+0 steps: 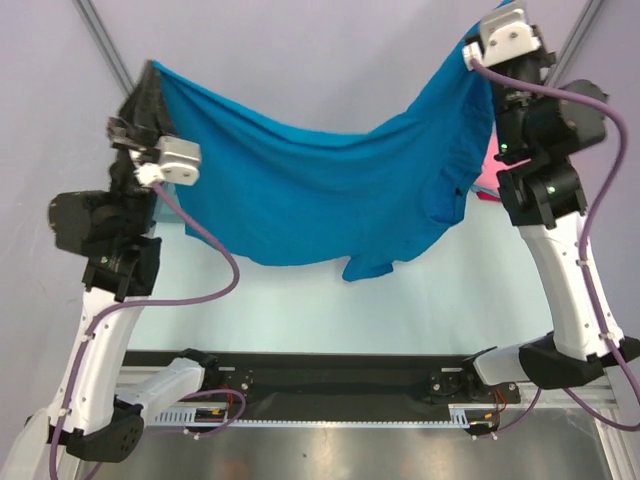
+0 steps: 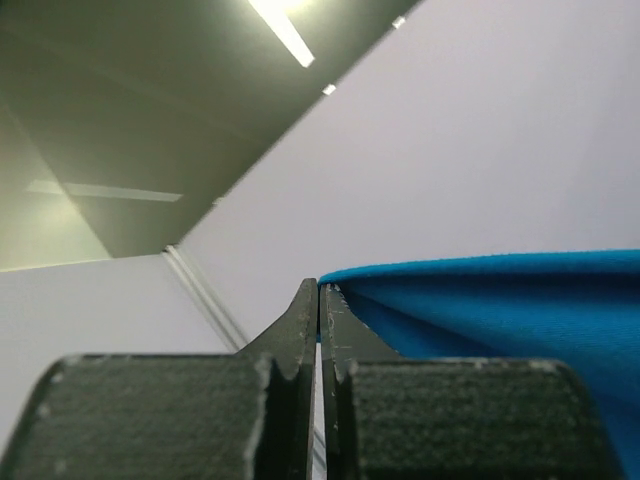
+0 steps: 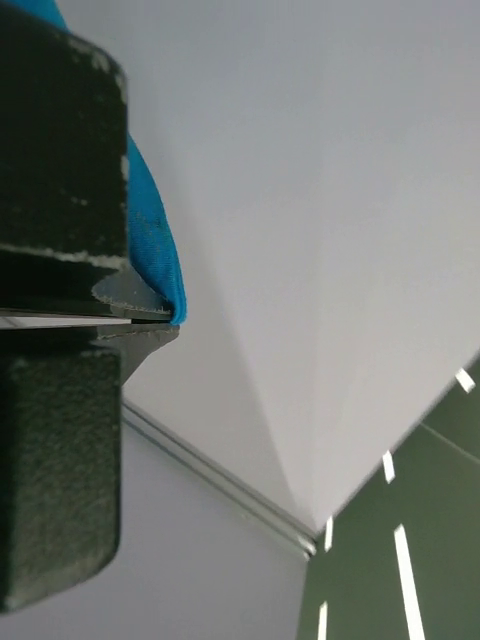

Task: Fold and stack the t-shirts
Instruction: Move the tshirt to the center of the board

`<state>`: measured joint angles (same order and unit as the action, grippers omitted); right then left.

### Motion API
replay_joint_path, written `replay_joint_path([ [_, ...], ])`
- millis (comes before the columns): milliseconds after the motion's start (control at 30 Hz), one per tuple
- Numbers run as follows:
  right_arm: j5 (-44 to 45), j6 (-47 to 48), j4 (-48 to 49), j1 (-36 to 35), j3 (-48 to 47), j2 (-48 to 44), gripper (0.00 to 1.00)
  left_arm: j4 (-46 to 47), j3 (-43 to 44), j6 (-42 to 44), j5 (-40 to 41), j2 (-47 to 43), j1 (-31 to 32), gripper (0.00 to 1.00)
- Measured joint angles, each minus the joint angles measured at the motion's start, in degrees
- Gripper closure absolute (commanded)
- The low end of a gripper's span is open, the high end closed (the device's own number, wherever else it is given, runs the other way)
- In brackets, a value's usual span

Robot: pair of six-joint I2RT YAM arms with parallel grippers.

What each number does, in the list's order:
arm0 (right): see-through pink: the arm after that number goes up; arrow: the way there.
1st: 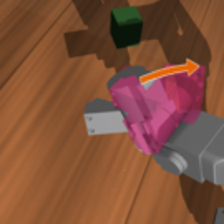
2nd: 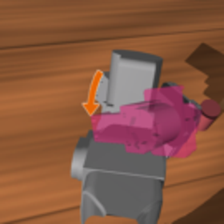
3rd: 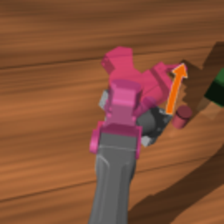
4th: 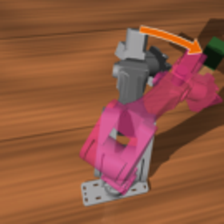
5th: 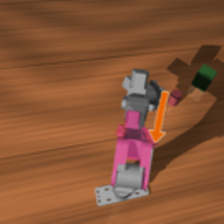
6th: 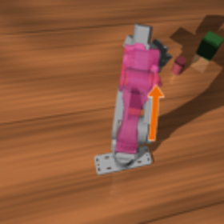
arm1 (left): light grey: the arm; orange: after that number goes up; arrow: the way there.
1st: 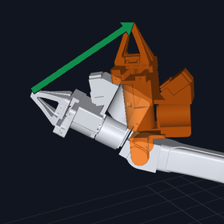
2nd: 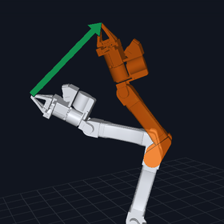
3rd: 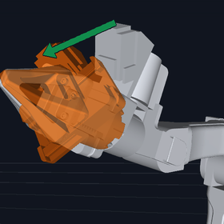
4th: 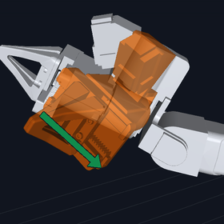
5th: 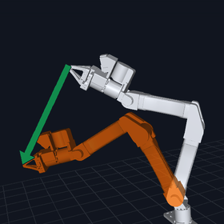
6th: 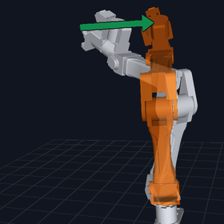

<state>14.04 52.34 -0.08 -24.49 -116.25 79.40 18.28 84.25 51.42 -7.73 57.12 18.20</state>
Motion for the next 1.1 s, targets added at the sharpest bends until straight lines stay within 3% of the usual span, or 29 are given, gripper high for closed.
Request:
replay_joint_path([
  [133, -1.73, -2.84, -2.23, 3.15, 5.44, 2.03, 1.00, -3.13, -6.27, 0.07, -3.10, 0.33, -1.01, 1.00],
  [333, -3.13, -6.27, -4.44, 8.09, 9.42, 11.50, 1.00, -7.28, -8.55, 0.04, -3.56, 10.19, -3.96, 1.00],
  [767, 1.86, -5.77, -1.29, 17.40, 10.99, 30.23, 1.00, -9.05, -3.23, 8.52, 18.45, 39.76, -7.56, 1.00],
  [1100, 3.74, -4.00, -0.35, 18.08, 14.25, 32.89, 1.00, -8.52, 1.49, 13.68, 29.24, 50.38, -7.45, 1.00],
])
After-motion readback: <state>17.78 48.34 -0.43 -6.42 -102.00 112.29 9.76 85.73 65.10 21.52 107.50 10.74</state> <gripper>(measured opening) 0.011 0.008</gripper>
